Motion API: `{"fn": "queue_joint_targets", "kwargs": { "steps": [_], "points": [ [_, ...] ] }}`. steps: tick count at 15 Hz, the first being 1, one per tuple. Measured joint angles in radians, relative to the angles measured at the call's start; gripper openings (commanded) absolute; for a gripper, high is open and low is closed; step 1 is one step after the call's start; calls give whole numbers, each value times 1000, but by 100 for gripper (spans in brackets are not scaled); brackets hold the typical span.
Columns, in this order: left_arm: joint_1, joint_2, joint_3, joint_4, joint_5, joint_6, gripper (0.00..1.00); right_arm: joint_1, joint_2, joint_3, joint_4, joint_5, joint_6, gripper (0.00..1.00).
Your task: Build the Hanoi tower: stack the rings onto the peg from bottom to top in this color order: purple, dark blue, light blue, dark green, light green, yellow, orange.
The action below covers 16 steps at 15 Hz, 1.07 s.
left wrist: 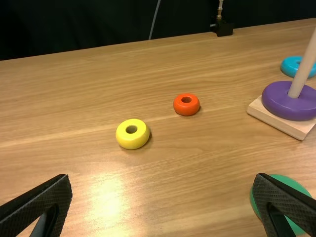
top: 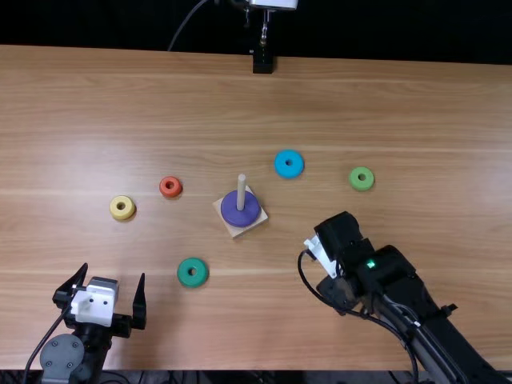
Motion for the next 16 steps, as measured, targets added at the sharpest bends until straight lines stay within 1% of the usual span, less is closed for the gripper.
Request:
{"fn": "queue_joint_targets", "kwargs": {
  "steps": [2, 4, 6, 8, 10, 11, 12, 14, 15, 16],
  "points": [
    [0, 0, 0, 0, 0, -1, 100, 0, 0, -34, 25, 0, -2, 0],
    [0, 0, 0, 0, 0, 0, 100, 0, 12, -39, 132, 0, -3, 0],
    [0, 0, 0, 0, 0, -1, 100, 0, 87, -48, 226, 0, -2, 0],
    [0, 0, 0, 0, 0, -1, 100, 0, 163, -68, 248, 0, -3, 0],
    [0, 0, 0, 0, 0, -1, 100, 0, 193, -70, 253, 0, -2, 0],
    [0, 0, 0, 0, 0, 0, 100, 0, 193, -70, 258, 0, -3, 9],
    [0, 0, 0, 0, 0, -1, 100, 0, 193, -70, 268, 1, -2, 33],
    [0, 0, 0, 0, 0, 0, 100, 0, 198, -68, 298, 7, -2, 90],
    [0, 0, 0, 0, 0, 0, 100, 0, 198, -68, 304, 18, 0, 100],
    [0, 0, 0, 0, 0, -1, 100, 0, 198, -68, 306, 32, 1, 100]
  ]
}}
